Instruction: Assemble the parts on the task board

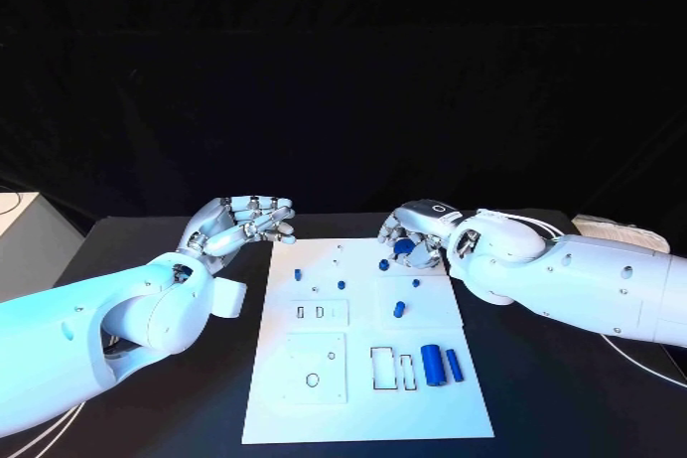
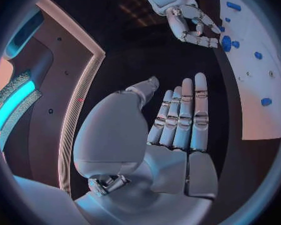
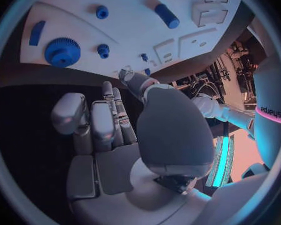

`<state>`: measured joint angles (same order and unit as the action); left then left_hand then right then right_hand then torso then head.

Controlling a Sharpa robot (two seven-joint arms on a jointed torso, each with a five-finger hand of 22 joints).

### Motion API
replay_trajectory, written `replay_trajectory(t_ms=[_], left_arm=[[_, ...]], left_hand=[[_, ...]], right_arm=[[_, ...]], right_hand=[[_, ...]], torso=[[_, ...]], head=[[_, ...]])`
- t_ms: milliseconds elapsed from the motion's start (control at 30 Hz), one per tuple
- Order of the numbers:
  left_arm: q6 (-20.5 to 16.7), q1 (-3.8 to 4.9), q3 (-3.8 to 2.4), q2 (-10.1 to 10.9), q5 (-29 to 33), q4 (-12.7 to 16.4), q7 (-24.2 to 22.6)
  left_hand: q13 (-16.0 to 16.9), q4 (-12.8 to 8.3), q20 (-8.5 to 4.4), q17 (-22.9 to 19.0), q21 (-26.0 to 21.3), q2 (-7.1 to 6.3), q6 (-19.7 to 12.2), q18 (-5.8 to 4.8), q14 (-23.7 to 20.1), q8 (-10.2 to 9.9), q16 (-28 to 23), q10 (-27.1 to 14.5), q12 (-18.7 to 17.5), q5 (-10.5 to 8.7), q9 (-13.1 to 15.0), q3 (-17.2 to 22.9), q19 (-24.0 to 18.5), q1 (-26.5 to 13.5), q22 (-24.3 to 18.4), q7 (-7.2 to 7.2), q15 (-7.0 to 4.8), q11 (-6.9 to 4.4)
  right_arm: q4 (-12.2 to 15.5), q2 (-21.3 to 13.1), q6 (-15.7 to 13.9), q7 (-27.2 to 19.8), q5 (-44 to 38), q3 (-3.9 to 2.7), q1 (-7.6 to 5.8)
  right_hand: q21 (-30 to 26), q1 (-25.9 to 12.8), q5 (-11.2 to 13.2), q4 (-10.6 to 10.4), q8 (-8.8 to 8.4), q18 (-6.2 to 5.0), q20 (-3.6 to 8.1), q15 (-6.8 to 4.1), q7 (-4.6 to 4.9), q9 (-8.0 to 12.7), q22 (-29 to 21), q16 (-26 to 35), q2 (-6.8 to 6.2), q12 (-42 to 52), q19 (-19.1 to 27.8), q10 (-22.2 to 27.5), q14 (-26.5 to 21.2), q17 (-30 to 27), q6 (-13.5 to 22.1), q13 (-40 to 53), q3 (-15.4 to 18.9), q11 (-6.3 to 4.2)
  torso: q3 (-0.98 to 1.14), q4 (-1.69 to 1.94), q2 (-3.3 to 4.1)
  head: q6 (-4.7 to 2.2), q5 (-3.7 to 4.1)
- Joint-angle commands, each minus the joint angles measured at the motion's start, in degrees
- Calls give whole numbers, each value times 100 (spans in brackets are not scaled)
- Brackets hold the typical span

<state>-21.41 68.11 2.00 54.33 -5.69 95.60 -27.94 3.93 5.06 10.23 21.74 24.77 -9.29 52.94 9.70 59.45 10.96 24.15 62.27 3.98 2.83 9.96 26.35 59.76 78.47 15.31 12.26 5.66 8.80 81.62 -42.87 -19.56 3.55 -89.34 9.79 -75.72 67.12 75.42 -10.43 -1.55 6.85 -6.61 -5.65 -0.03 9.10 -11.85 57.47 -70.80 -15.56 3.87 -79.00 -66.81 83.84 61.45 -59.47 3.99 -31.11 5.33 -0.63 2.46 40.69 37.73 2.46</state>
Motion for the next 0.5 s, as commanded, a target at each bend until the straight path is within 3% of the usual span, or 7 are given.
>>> replay_trajectory(t_ms=[33, 233, 433, 500], left_arm=[[175, 8, -9, 1, -44, 33, 2], [186, 8, -11, 5, -42, 24, 11], [183, 8, -12, 19, -38, 11, 13], [180, 9, -12, 23, -37, 7, 14]], left_hand=[[-7, -21, 6, 36, 58, -32, 6, 5, -45, -15, 46, 12, -19, 3, -6, 23, -48, -22, 45, 9, -4, 18], [-7, -28, 6, 81, 139, -32, 7, 5, -82, -19, 103, 9, -20, 3, -8, 29, -93, -33, 108, 10, -4, 19], [-8, -28, 7, 101, 178, -32, 6, 5, -100, -22, 128, 5, -21, 3, -10, 29, -115, -43, 138, 13, -2, 21], [-8, -28, 7, 101, 178, -32, 6, 5, -100, -22, 128, 5, -21, 3, -10, 29, -115, -43, 138, 13, -2, 21]], right_arm=[[-50, 43, 162, 314, -429, -2, 13], [-100, 110, 49, 577, -606, -1, 26], [-165, 189, 127, 708, -676, 2, 55], [-214, 231, 157, 731, -686, 4, 87]], right_hand=[[53, 41, 23, -17, -39, 81, -13, 26, 0, -12, 65, -70, -42, -34, -24, 45, 223, 54, 48, -6, 38, 6], [81, 61, 24, -41, -43, 80, -27, 39, 5, -23, 99, -138, -36, -39, -20, 120, 204, 84, 62, -6, 89, 18], [139, 48, 54, -79, -53, 90, -31, 37, -14, -28, 181, -194, -31, -27, -37, 139, 194, 119, 84, 2, 153, 8], [153, 46, 58, -88, -51, 92, -31, 36, -16, -31, 200, -197, -25, -24, -43, 135, 191, 113, 81, 5, 162, 7]], torso=[[-2, 7, 32], [-8, 23, 44], [-2, 21, 68], [10, 12, 84]], head=[[-9, 10], [-20, 13], [-36, 13], [-32, -5]])
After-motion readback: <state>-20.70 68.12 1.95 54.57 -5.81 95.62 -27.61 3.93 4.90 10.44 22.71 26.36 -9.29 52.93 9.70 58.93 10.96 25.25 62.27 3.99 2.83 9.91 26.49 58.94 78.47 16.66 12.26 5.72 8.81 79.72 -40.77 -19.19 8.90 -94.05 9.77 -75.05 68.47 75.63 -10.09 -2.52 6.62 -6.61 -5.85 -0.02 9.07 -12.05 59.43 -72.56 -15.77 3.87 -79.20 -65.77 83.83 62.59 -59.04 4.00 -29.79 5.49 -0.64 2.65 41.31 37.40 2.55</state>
